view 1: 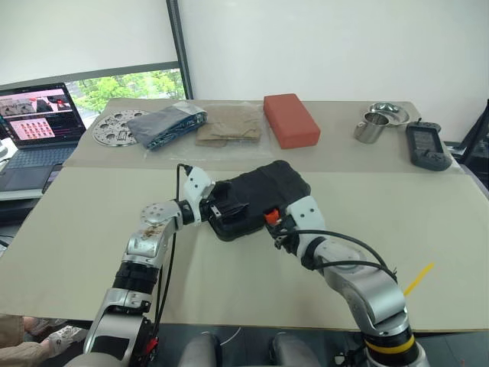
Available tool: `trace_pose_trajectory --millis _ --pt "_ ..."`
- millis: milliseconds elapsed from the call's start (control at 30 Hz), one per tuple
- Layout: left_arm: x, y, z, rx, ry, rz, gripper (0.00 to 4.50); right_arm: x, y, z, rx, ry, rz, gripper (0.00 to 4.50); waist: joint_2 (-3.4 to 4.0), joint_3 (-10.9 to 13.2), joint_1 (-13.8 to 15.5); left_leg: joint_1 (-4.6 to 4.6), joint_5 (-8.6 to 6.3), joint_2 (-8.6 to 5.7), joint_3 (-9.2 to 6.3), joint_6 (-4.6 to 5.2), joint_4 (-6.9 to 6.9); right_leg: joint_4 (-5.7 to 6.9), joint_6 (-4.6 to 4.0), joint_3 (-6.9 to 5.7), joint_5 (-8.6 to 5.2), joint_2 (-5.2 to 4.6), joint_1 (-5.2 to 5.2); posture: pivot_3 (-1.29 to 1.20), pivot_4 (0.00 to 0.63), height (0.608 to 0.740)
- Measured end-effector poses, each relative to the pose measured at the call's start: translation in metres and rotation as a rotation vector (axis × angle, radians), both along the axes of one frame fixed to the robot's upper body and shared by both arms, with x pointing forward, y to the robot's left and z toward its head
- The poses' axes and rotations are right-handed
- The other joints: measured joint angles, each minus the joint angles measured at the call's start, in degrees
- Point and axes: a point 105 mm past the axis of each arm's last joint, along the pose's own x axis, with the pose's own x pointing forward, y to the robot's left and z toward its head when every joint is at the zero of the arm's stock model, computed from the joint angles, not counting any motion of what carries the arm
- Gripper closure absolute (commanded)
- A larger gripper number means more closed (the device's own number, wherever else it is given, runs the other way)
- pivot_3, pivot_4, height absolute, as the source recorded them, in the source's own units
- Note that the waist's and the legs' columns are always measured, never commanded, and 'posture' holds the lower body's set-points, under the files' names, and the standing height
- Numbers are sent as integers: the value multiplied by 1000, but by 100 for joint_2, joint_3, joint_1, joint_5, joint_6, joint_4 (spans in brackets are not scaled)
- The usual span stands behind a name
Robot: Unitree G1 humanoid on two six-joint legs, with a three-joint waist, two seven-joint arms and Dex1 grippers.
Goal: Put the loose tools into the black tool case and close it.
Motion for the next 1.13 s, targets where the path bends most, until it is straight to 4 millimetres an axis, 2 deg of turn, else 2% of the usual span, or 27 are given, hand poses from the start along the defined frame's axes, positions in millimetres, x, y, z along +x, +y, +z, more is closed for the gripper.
trace_pose_trajectory --millis 300,467,633,733,767,867,933,1133 --pt "-2 2 0 -4 -3 12 0 2 1 -1 5 -6 22 2701 0 0 -44 1 0 0 -2 0 0 0 2 1 1 0 1 0 150 740" --pt "-14 10 3 -70 5 12 0 -7 -3 4 89 -37 141 2701 -3 1 -84 -9 -1 1 -3 2 -15 -18 -7 1 6 -1 -2 0 150 740" --pt "-32 49 4 -91 40 89 0 -15 -54 -10 117 -55 214 2701 -13 7 -162 8 -3 1 3 4 -52 -29 -7 12 5 -3 -1 0 150 740" --pt "-46 78 -5 -71 73 169 0 -9 -97 -18 99 -61 189 2040 -30 21 -214 41 -2 2 2 4 -63 -19 -13 13 2 -2 11 0 150 740" --pt "-51 88 -14 -57 106 205 0 -7 -109 -19 94 -63 185 1718 -32 30 -218 51 -2 2 2 5 -64 -17 -13 15 2 -1 15 0 150 740" --pt "-70 106 -44 -12 206 280 0 -5 -135 -22 101 -82 213 656 -27 51 -216 53 1 8 2 9 -68 -15 -15 15 2 -4 15 0 150 740" --pt "-78 107 -51 -3 227 290 0 -3 -144 -23 90 -97 236 19 -29 64 -209 51 2 8 4 10 -68 -17 -23 16 7 -8 14 0 150 740" --pt "-88 116 -52 29 208 327 0 2 -163 -24 56 -122 295 19 -26 63 -119 51 2 6 12 10 -88 -34 -24 19 7 -21 17 0 150 740"
